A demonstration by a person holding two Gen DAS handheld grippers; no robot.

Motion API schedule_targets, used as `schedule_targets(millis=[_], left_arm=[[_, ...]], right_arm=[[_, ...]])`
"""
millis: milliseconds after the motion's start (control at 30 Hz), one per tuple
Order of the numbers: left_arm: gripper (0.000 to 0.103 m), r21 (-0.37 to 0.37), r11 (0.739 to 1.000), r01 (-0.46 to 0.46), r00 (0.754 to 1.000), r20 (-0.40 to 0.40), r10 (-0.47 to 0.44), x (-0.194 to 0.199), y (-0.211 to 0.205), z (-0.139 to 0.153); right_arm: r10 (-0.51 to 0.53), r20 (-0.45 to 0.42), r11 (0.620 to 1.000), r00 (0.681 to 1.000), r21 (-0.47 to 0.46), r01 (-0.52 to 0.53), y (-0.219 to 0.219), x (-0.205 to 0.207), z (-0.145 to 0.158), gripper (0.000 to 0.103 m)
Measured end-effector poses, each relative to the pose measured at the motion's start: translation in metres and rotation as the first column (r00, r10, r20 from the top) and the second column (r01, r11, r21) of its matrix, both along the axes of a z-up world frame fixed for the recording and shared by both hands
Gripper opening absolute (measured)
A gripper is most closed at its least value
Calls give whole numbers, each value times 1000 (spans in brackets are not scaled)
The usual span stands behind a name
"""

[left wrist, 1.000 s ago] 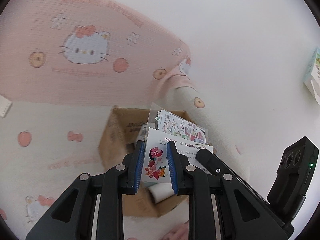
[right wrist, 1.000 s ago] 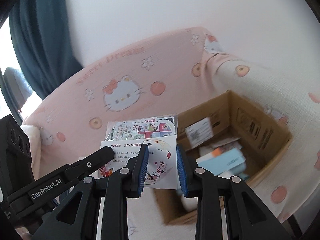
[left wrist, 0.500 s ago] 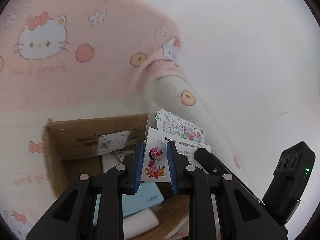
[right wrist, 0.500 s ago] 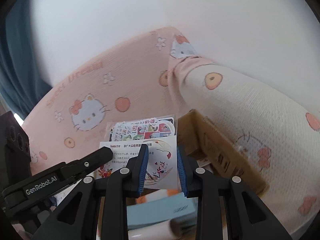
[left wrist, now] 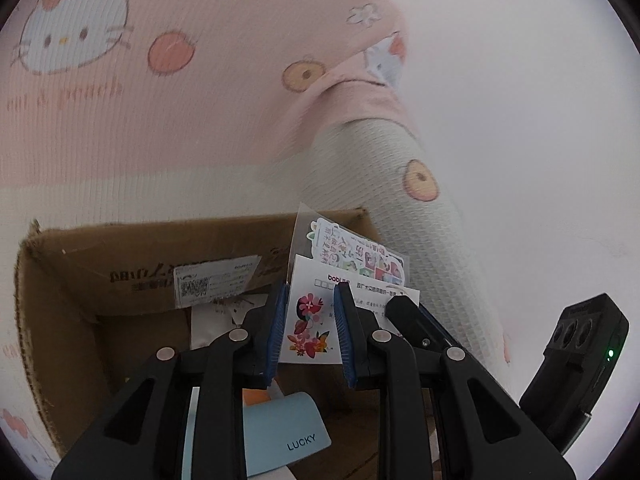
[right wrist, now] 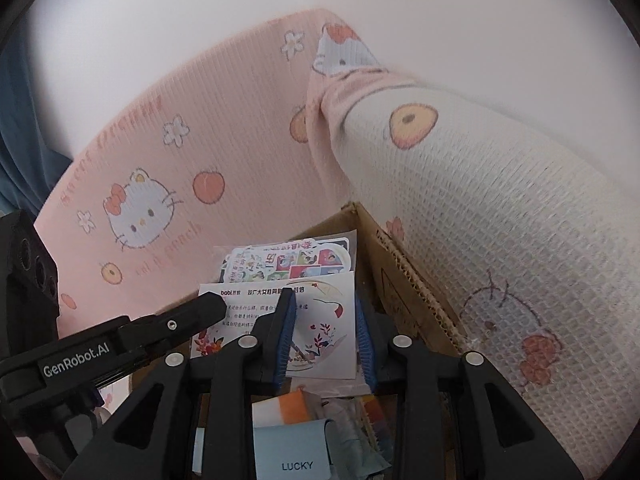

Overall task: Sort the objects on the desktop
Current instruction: 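Lower the sticker-sheet card into the cardboard box and open the right gripper, then withdraw both grippers from the box back toward the white notepad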

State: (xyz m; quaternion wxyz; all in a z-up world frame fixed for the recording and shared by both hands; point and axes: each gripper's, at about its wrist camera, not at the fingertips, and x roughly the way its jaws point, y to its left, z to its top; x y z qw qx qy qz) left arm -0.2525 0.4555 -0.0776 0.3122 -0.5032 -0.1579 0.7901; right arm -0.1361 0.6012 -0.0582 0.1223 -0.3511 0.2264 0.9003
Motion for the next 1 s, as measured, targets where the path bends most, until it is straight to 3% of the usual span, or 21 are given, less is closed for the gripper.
schedule_targets(millis=[67,100,133,267,500,1000], left_arm=[[38,-29,999,-25,997,73,27,-6,0,-12],[49,-34,999,-43,994,96,46,-8,-3,-16],[61,-23,998,-58,992,112,60,-9,-7,-18],[65,-13,995,-95,988,125,96,-11,-19,-18],[66,-7,998,-58,993,101,58,-1,-28,-4],[66,32,999,-40,997,67,38,39,-77,35]], right_arm=[[1,58,1000,998,1,-1,3,-7,-7,53],[-15,76,1000,997,8,14,6,-8,-9,63],[-30,72,1000,997,6,30,9,-5,-8,67],[-84,34,996,996,-14,85,22,9,-1,93],[-78,18,997,997,-15,78,17,14,12,94],[-33,1,998,999,44,33,-50,46,59,94]])
